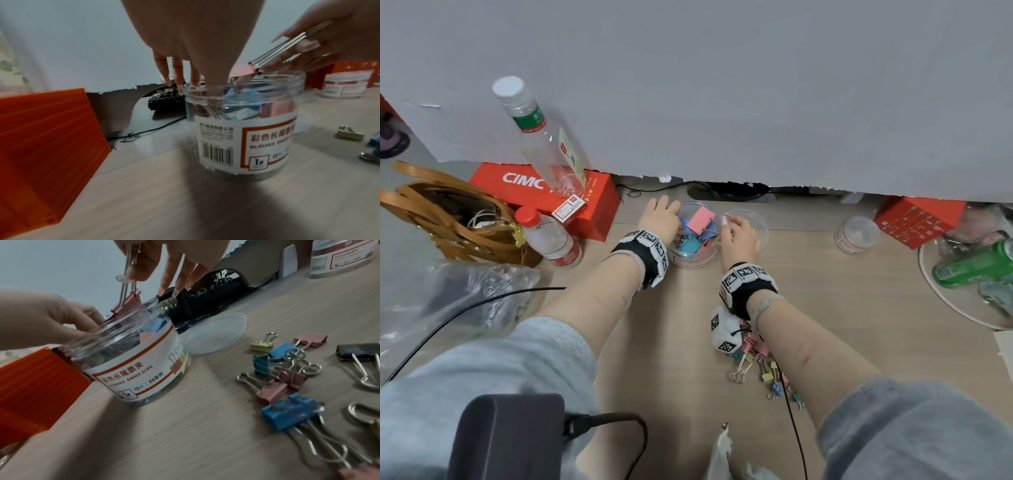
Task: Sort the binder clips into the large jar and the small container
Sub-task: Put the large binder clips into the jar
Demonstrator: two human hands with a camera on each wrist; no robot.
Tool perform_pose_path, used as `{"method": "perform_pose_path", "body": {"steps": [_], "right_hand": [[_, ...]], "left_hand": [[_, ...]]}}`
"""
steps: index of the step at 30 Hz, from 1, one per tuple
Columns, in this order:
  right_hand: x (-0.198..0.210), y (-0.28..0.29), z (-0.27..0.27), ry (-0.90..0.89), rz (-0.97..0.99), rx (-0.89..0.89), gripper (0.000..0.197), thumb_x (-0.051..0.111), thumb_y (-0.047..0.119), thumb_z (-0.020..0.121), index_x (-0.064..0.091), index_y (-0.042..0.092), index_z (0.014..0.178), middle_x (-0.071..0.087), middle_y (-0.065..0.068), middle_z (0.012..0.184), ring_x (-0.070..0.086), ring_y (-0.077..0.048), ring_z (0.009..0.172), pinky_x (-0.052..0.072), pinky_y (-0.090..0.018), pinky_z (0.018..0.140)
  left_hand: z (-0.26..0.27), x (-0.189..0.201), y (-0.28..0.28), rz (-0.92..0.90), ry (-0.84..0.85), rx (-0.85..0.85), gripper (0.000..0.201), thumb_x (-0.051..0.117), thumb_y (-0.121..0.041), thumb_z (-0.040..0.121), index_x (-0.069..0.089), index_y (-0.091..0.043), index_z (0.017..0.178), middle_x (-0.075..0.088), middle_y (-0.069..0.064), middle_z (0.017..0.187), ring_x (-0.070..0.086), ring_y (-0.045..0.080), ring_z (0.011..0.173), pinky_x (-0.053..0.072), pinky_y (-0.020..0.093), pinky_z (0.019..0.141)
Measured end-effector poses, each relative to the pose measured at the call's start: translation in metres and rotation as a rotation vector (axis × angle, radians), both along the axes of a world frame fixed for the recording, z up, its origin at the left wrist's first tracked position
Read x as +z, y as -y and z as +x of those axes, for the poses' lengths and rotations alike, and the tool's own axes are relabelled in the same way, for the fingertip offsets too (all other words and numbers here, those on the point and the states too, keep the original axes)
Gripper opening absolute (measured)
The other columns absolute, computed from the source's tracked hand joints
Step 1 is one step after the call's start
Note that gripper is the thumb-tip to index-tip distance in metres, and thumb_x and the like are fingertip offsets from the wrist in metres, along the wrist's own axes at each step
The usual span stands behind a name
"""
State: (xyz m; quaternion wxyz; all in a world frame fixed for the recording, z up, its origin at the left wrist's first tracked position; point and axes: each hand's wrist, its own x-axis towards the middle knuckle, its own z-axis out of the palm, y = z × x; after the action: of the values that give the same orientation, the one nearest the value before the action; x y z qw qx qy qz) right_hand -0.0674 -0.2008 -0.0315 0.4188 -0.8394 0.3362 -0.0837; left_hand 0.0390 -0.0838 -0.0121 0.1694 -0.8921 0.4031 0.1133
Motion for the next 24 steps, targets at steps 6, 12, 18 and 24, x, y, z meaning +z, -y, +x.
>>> {"method": "perform_pose_path", "body": {"steps": [6,12,18,24], "right_hand": [[-0.003,-0.008,0.004,-0.041,-0.01,-0.029,0.041,0.037,0.031,0.098,0.069,0.006,0.099,0.046,0.002,0.139,0.038,-0.018,0.129,0.019,-0.036,0.109],[-0.007,-0.02,0.008,-0.137,-0.003,-0.05,0.032,0.04,0.026,0.097,0.066,0.009,0.103,0.035,0.0,0.148,0.029,-0.022,0.136,0.017,-0.038,0.11],[-0.005,-0.032,0.017,-0.185,-0.015,-0.002,0.037,0.036,0.032,0.098,0.066,0.013,0.109,0.025,0.005,0.153,0.021,-0.02,0.139,0.013,-0.04,0.111],[-0.008,-0.042,0.016,-0.302,-0.079,0.088,0.027,0.042,0.031,0.096,0.058,0.035,0.118,-0.001,0.007,0.159,0.004,-0.026,0.145,0.013,-0.042,0.111]], "left_hand": [[-0.01,-0.009,0.005,-0.053,0.016,0.081,0.03,0.042,-0.01,0.091,0.061,-0.012,0.115,0.039,0.008,0.134,0.033,0.031,0.125,0.024,0.038,0.107],[-0.017,-0.009,0.005,-0.199,0.108,0.176,0.037,0.023,-0.005,0.084,0.047,-0.008,0.112,0.046,0.012,0.123,0.044,0.03,0.113,0.03,0.038,0.095],[-0.021,0.001,0.003,-0.156,0.13,0.1,0.04,0.028,-0.01,0.076,0.064,-0.024,0.086,0.061,-0.003,0.094,0.059,0.017,0.086,0.044,0.023,0.075],[-0.014,-0.011,0.003,-0.168,-0.028,0.132,0.036,0.042,-0.011,0.093,0.043,-0.007,0.129,0.049,0.012,0.129,0.046,0.03,0.12,0.035,0.036,0.097]]}}
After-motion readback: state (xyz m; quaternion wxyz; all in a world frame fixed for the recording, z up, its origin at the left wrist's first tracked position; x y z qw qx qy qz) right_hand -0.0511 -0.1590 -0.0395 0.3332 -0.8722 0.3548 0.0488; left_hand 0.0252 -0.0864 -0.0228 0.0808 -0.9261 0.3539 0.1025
